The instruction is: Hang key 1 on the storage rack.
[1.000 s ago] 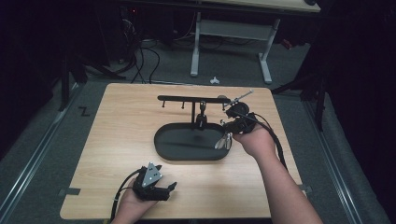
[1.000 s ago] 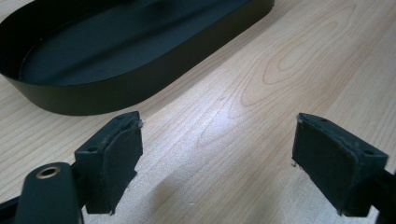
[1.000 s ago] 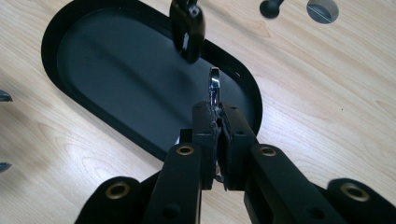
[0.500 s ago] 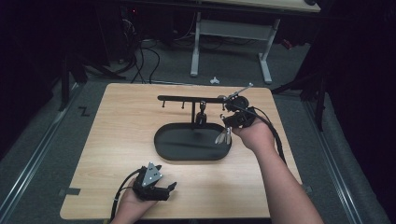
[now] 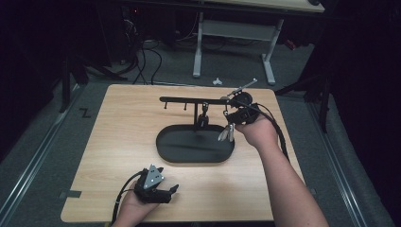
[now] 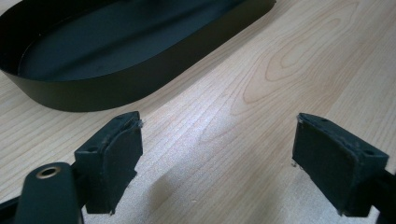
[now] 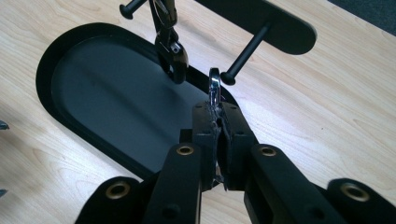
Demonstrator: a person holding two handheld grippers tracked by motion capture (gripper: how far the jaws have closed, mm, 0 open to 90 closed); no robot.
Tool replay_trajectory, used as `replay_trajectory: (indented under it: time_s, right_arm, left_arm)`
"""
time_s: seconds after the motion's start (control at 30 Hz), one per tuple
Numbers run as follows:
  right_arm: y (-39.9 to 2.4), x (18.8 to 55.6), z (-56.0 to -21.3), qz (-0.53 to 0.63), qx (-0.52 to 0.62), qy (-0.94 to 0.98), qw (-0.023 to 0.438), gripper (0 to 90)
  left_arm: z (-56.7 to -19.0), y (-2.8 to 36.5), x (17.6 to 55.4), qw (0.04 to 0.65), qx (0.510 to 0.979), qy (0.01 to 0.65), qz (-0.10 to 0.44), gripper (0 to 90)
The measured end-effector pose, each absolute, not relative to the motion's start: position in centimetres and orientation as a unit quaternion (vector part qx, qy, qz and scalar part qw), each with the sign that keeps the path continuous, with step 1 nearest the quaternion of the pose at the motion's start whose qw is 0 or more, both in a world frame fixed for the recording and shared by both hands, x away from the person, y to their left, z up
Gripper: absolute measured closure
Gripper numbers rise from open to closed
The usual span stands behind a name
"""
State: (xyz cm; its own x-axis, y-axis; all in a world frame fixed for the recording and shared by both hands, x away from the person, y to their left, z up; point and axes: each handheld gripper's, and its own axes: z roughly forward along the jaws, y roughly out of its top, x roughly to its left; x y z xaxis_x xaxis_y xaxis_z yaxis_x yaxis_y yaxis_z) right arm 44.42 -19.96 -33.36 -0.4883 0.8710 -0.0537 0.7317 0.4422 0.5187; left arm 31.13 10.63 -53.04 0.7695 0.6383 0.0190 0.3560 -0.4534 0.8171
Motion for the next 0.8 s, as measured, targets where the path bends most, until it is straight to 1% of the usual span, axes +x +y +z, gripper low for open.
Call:
replay_trajectory:
  time_s: [0.8]
  right_arm:
    - [-20.8,45.5,-33.3,0.233,0.486,0.828,0.156,86.0]
  left_arm:
    - [-53.1,10.6,31.1,0.430,0.836,0.298,0.164,16.6]
